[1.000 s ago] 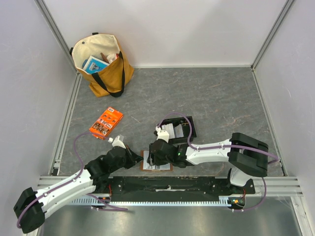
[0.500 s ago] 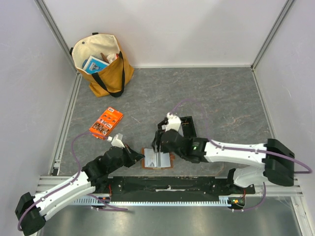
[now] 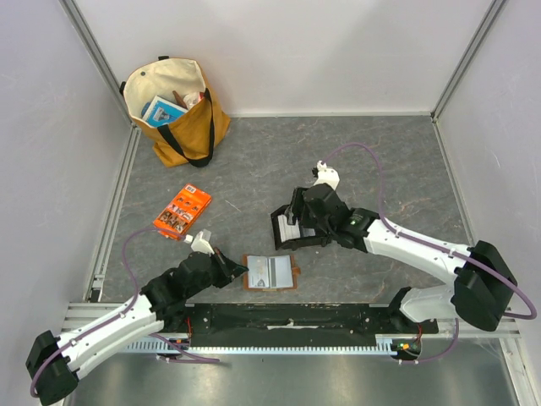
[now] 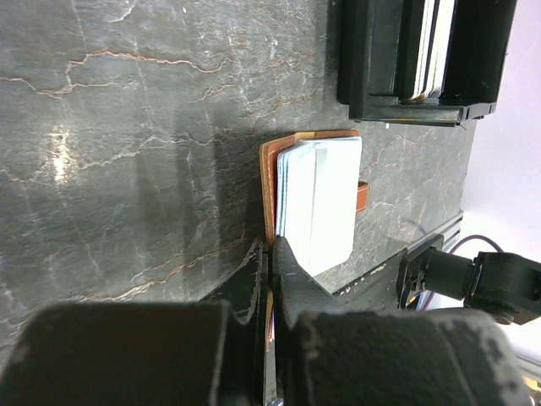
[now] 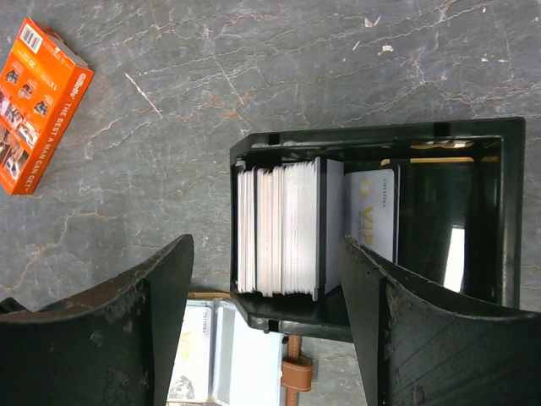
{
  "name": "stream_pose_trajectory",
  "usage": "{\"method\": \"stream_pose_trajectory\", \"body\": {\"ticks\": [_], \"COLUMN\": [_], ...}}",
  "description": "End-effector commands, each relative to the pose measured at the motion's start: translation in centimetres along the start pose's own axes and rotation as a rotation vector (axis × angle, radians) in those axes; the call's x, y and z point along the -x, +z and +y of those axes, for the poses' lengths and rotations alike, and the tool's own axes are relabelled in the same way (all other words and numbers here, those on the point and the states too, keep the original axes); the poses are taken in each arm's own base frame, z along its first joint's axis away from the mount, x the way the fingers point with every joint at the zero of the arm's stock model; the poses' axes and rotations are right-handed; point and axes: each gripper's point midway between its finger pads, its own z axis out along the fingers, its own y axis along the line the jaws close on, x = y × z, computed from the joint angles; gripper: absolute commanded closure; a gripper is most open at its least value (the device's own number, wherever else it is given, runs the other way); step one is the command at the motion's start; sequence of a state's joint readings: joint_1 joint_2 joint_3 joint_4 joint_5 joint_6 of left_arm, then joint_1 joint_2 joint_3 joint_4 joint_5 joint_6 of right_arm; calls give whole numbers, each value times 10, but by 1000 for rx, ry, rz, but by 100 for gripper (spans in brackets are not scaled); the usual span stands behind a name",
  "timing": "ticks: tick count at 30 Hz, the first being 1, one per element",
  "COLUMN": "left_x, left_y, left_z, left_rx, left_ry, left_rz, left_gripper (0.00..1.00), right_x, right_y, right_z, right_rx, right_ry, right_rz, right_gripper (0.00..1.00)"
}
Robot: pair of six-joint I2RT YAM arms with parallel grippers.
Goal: Put the credit cards into the card holder
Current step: Close the card holder at the center of the board.
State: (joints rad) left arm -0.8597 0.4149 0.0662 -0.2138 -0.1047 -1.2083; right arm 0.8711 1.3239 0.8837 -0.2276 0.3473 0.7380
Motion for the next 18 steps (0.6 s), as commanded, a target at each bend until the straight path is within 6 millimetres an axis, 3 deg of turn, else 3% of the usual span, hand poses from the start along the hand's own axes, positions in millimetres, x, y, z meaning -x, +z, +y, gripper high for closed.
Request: {"method": "stream_pose_trajectory", "body": {"ticks": [1, 18], "left_x": [7, 23], "left_y": [-3, -27], "left_z": [1, -34], "left_rx": [32, 212], "left_ry": [49, 397], "left_rz": [-22, 134], "left_gripper": [98, 98], "right_x": [-6, -24], "right_y": [3, -23], "right_z": [-6, -15], "right_rx": [25, 99], "right_ry": [-14, 7], "right_rz": [48, 88], "right_gripper": [24, 23]}}
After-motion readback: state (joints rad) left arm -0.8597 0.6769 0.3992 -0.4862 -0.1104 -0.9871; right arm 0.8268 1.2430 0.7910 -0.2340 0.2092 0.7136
